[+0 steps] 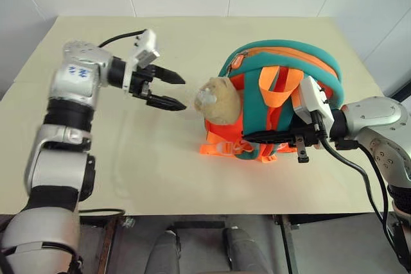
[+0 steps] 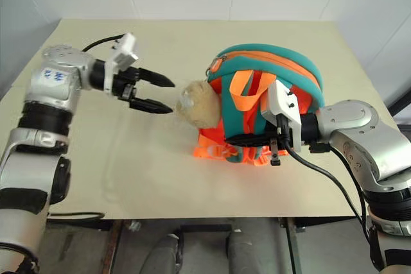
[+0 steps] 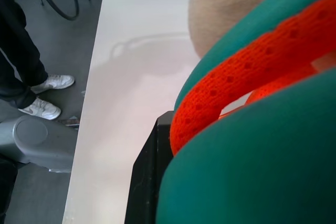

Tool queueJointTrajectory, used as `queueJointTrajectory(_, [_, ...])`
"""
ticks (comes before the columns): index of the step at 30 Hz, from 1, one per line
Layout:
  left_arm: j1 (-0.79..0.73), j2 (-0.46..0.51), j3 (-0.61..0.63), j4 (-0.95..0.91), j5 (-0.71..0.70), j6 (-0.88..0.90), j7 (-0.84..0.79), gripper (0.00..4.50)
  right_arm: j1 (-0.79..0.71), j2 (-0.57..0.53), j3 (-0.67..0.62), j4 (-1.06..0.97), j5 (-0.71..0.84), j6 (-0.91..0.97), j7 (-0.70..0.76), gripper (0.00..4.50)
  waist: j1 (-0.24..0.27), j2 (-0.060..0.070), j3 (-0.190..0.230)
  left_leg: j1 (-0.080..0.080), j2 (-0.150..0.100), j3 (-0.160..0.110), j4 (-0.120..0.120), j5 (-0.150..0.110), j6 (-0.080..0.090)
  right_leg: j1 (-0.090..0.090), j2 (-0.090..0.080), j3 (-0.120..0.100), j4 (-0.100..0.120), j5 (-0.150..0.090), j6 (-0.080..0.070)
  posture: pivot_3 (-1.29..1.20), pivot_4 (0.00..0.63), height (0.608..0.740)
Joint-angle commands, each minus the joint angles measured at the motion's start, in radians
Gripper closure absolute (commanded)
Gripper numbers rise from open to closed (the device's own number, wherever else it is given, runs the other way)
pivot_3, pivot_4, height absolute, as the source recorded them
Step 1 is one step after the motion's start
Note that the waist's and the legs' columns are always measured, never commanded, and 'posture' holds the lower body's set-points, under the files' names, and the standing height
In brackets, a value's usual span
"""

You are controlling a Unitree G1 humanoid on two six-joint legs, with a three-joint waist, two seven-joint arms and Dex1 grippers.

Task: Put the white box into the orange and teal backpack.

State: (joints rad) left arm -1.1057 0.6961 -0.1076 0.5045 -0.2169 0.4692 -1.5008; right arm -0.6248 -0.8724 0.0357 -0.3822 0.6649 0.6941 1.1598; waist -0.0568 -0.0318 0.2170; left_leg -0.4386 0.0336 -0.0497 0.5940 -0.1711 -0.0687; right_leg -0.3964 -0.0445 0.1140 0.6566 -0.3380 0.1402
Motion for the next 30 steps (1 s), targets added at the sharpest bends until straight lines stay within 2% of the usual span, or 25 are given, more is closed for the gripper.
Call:
queueJointTrajectory(1, [0.055,0.043,0.097,-0.224,-0.131,0.111,-0.007,0.03,-0.022,0.007,-0.006,0.002,-0.004,-0.026,0.013,4.50,0.006,0.000,0.000,0.000,0.000,0.000,0.000,0.000,0.000,0.000,0.000,0.000,0.000,0.000,0.000,0.00,0.150,0.740])
queueJointTrajectory(4, [0.132,0.021,0.179,-0.401,-0.239,0.232,0.098,0.03,-0.030,0.013,0.005,0.023,-0.018,-0.035,0.027,4.50,0.009,0.000,0.000,0.001,0.000,-0.001,0.001,0.000,0.000,0.002,0.000,-0.001,0.000,0.000,0.000,0.00,0.150,0.740])
queueJointTrajectory(6, [0.162,-0.008,0.191,-0.479,-0.279,0.290,0.162,0.03,-0.036,0.018,0.012,0.032,-0.024,-0.039,0.032,4.50,0.009,0.000,0.000,0.001,0.000,-0.001,0.002,0.000,0.000,0.003,0.000,-0.001,0.000,0.000,0.000,0.00,0.150,0.740])
queueJointTrajectory(9, [0.187,-0.086,0.189,-0.536,-0.309,0.336,0.282,0.03,-0.048,0.027,0.019,0.050,-0.034,-0.046,0.042,4.50,0.008,0.000,0.000,0.002,0.000,-0.001,0.003,0.000,0.000,0.004,0.000,-0.001,0.001,0.000,0.000,0.00,0.150,0.740])
queueJointTrajectory(12, [0.204,-0.171,0.128,-0.547,-0.277,0.358,0.402,0.03,-0.059,0.038,0.031,0.066,-0.044,-0.059,0.051,4.50,0.008,0.000,0.000,0.002,0.000,-0.001,0.005,0.000,0.000,0.004,0.000,-0.001,0.001,0.001,0.001,0.00,0.150,0.740])
queueJointTrajectory(15, [0.206,-0.225,0.113,-0.528,-0.268,0.331,0.470,0.60,-0.063,0.055,0.035,0.066,-0.049,-0.063,0.049,4.50,0.002,0.000,0.000,0.002,-0.001,-0.001,0.006,0.000,0.000,0.004,0.000,0.000,0.001,0.002,0.001,0.00,0.150,0.740])
queueJointTrajectory(17, [0.203,-0.235,0.120,-0.527,-0.287,0.339,0.485,1.24,-0.060,0.063,0.029,0.058,-0.046,-0.059,0.045,4.50,0.000,0.000,0.000,0.002,-0.001,-0.001,0.006,0.000,0.000,0.004,0.000,0.000,0.002,0.002,0.001,0.00,0.150,0.740])
queueJointTrajectory(24, [0.185,-0.157,0.125,-0.515,-0.313,0.356,0.452,3.17,-0.023,0.093,-0.016,0.034,-0.028,-0.079,0.013,4.50,0.002,0.000,0.000,0.002,-0.001,-0.001,0.005,0.000,0.000,0.004,0.000,0.000,0.001,0.002,0.001,0.00,0.150,0.740])
queueJointTrajectory(27, [0.154,-0.081,0.164,-0.508,-0.351,0.421,0.433,3.58,0.023,0.108,-0.051,0.003,-0.002,-0.085,-0.011,4.50,0.002,0.000,0.000,0.002,-0.001,-0.001,0.004,0.000,0.000,0.004,0.000,0.000,0.001,0.002,0.001,0.00,0.150,0.740])
queueJointTrajectory(30, [0.150,-0.007,0.171,-0.487,-0.351,0.454,0.430,3.67,0.062,0.109,-0.069,-0.021,0.005,-0.089,-0.027,4.50,0.000,0.000,0.000,0.002,-0.001,-0.001,0.004,0.000,0.000,0.003,0.000,0.000,0.000,0.002,0.001,0.00,0.150,0.740])
